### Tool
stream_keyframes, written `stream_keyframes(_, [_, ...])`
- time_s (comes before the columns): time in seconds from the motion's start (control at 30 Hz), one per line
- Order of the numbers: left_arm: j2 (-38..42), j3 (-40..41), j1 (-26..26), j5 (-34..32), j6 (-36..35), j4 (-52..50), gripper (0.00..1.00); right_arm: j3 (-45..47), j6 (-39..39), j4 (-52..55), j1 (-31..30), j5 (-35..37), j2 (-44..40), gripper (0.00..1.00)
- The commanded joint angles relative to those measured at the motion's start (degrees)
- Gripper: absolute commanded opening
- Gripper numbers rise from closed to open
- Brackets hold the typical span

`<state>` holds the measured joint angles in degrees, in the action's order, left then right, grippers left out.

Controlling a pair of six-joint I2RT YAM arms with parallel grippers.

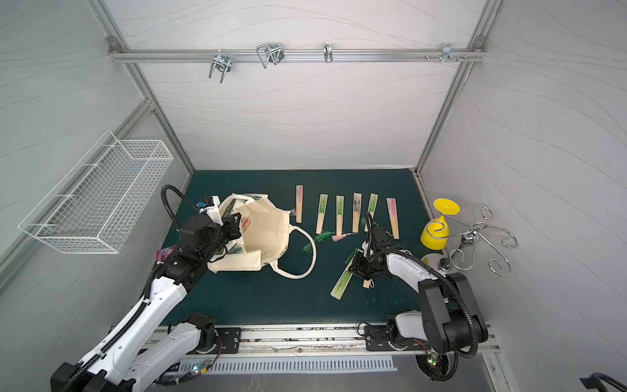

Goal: Take out the folding fans from the tote bags
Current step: Place the folding fan at the center of the board.

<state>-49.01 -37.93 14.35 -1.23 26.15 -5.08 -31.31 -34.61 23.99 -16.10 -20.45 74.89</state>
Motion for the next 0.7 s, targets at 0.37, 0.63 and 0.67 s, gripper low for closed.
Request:
stream_keyframes(0.37, [-0.97, -3.46, -0.46, 1.53, 0.13, 1.30, 0.00, -9.67, 2.96, 12.41, -1.73, 7.59, -13.18, 0.44])
stream_keyframes(0.63, [-1.61, -3.90, -0.45, 3.73, -0.05, 1.80, 0.00, -17.49, 4.76, 10.02, -16.90, 17.34, -12.07, 0.53])
stream_keyframes(0.67, [-1.61, -4.06, -0.46, 3.95, -0.11, 1.76, 0.00, -18.51, 4.96, 8.95, -18.67, 17.96, -11.05, 0.55])
